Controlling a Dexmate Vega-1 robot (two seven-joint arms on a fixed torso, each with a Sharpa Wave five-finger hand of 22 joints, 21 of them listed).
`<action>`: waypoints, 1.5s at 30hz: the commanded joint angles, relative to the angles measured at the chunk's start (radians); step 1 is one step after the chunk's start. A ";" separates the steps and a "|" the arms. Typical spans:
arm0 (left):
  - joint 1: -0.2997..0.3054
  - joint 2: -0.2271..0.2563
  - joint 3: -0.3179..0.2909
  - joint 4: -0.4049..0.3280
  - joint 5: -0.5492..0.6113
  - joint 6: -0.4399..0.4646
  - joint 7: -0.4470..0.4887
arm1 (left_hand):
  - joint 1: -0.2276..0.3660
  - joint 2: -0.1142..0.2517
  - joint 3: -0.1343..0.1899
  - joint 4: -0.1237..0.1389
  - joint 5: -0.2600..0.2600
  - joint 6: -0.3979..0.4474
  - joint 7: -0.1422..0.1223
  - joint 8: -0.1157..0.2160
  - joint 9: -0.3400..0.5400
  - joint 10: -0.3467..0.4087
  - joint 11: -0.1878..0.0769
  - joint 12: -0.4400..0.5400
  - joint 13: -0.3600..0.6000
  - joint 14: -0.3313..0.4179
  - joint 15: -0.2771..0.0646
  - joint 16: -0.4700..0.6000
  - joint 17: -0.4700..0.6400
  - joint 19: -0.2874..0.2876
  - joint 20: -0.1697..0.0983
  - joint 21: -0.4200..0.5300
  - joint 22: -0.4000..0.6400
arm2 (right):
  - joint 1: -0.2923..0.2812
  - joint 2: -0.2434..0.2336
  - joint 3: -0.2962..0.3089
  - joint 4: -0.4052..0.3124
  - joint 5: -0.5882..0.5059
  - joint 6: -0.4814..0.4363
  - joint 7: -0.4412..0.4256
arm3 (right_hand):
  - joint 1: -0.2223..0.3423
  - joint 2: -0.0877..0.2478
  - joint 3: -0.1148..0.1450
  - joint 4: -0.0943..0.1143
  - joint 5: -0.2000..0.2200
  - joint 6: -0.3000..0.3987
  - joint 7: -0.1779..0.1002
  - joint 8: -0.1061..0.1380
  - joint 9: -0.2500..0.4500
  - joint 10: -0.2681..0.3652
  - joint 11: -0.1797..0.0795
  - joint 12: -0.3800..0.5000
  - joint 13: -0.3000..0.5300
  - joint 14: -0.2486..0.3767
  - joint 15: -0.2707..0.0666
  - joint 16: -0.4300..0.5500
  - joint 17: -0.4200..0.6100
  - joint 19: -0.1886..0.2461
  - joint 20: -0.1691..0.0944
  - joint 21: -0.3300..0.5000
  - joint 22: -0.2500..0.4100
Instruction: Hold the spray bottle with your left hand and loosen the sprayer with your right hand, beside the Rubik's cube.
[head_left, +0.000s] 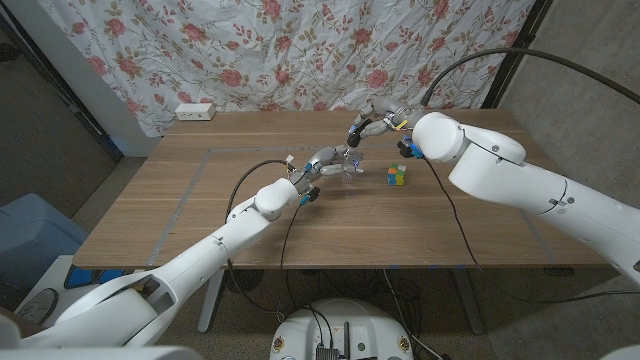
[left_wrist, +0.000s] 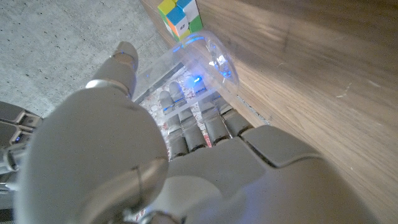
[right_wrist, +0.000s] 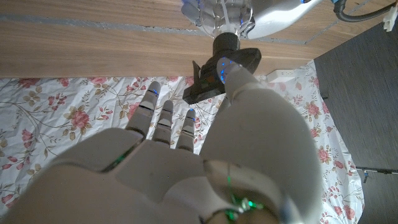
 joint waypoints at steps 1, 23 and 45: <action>0.011 0.005 -0.002 -0.016 0.003 0.003 0.008 | -0.122 0.134 0.029 0.021 -0.003 0.012 0.019 0.001 0.003 0.019 -0.007 -0.005 0.004 0.003 -0.102 -0.003 0.005 0.006 -0.014 -0.003 0.001 | -0.001 -0.010 -0.016 -0.019 -0.020 -0.015 -0.014 | 0.027 0.008 0.006 -0.006 -0.002 -0.007 -0.004 -0.006 -0.001 0.007 0.000 0.007 0.004 -0.002 -0.010 0.007 0.006 0.011 0.000 0.001 -0.001; 0.012 0.004 -0.004 -0.008 0.001 -0.005 0.007 | -0.123 0.132 0.030 0.020 -0.003 0.018 0.019 0.002 0.003 0.023 -0.011 -0.005 0.006 0.005 -0.104 -0.002 0.006 0.008 -0.015 -0.003 0.001 | 0.004 -0.020 -0.005 -0.022 -0.021 0.000 0.013 | 0.069 0.005 0.003 0.000 -0.005 -0.116 -0.069 -0.061 -0.028 -0.018 -0.003 -0.007 0.004 -0.024 -0.015 0.007 0.017 -0.005 0.000 -0.005 -0.001; -0.007 -0.009 -0.001 0.026 0.000 -0.021 -0.001 | -0.123 0.129 0.031 0.020 -0.003 0.020 0.015 0.001 0.003 0.024 -0.011 -0.007 0.008 0.006 -0.105 -0.002 0.008 0.009 -0.016 -0.002 0.001 | 0.050 -0.033 -0.009 0.012 0.005 0.039 0.107 | 0.028 -0.027 -0.051 0.021 -0.034 -0.337 -0.079 -0.192 -0.081 -0.083 0.042 -0.017 0.005 -0.064 0.021 -0.010 0.016 -0.021 0.003 -0.005 0.000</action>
